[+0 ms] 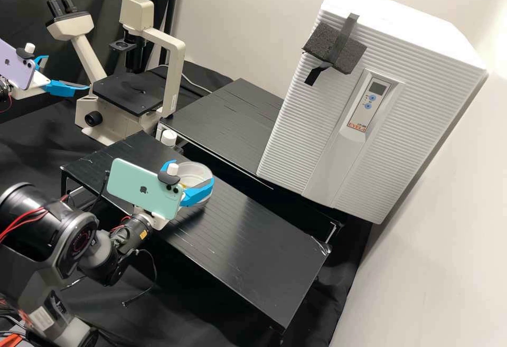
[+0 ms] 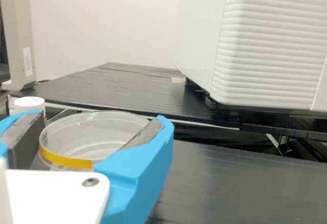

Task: Close the petri dish lid.

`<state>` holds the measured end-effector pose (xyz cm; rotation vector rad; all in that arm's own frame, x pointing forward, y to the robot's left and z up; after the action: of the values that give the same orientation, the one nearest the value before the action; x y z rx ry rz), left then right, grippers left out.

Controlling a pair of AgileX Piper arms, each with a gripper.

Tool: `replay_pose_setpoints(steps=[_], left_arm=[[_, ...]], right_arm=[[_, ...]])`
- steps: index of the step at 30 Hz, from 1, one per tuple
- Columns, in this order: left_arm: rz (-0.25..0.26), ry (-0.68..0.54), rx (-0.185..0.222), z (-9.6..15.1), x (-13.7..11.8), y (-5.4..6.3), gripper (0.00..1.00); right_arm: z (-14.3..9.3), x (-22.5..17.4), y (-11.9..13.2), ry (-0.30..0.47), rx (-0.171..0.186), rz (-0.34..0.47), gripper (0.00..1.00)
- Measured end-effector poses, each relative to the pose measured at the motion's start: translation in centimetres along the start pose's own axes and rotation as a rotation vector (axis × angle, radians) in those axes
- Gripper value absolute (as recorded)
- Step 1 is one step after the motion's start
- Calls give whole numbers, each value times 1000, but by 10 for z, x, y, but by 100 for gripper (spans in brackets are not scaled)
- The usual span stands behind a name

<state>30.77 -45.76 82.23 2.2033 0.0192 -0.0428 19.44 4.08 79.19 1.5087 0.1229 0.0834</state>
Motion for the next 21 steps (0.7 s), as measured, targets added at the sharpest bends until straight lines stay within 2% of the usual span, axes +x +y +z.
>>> replay_pose_setpoints(steps=[12, 18, 19, 21], left_arm=[[0, 0, 0, 0, 0, 0, 100], [0, 0, 0, 0, 0, 0, 100], [0, 0, 0, 0, 0, 0, 100], [0, 0, 0, 0, 0, 0, 100]], right_arm=[[9, -5, 3, -48, -7, 15, 0], [9, -6, 6, -48, -7, 30, 0], [10, -6, 6, -49, -7, 31, 100], [10, -6, 7, -52, -9, 34, 100]])
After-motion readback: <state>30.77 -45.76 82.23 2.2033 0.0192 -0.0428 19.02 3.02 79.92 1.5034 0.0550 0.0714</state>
